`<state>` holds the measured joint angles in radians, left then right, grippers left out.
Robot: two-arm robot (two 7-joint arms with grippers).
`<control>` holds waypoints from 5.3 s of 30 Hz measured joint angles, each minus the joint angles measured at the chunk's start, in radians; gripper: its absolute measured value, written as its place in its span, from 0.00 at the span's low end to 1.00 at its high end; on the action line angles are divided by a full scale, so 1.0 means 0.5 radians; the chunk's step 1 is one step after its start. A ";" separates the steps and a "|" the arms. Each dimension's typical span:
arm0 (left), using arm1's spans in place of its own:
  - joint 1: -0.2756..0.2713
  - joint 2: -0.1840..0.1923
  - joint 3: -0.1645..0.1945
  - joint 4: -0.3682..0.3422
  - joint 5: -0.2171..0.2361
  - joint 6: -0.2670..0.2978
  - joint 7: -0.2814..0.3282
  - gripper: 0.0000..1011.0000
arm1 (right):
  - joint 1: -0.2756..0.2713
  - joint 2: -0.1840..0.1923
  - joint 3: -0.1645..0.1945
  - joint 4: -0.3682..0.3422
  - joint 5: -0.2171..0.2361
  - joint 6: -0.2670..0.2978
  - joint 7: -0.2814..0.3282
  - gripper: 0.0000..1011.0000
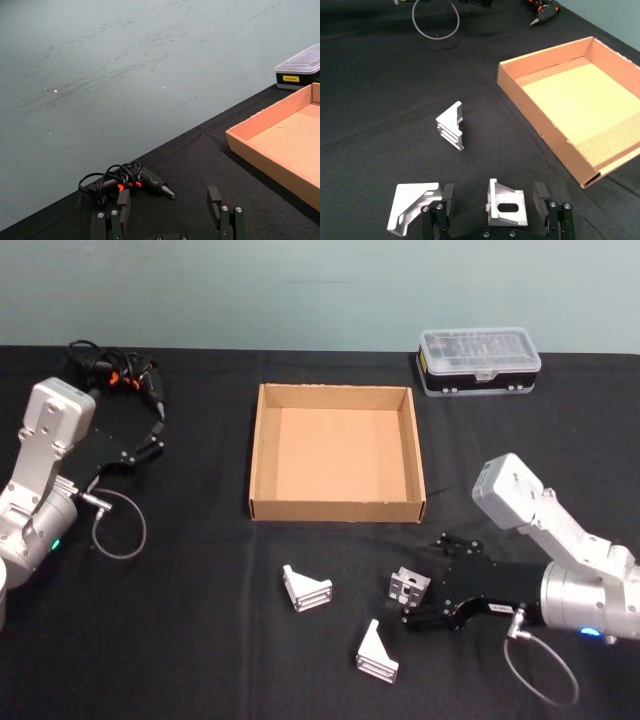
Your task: Use one hand to pick up the angle iron from the table and place it into the box.
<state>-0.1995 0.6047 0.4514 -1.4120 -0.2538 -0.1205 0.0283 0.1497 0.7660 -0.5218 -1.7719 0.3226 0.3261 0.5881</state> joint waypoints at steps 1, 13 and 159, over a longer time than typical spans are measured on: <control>0.000 0.000 0.000 0.000 0.000 0.000 0.000 0.99 | 0.005 -0.004 -0.005 0.006 -0.003 -0.001 0.004 0.99; 0.000 0.000 0.000 0.000 0.000 0.000 0.000 0.99 | 0.052 -0.043 -0.060 0.089 -0.062 -0.004 0.035 0.99; 0.000 0.000 0.000 0.000 0.000 0.000 0.000 0.99 | 1.191 -1.142 -0.097 1.844 -0.403 -0.463 0.043 0.59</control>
<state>-0.1995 0.6047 0.4514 -1.4120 -0.2538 -0.1205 0.0283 0.7453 0.1952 -0.5703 -0.8498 0.1212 0.0947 0.6094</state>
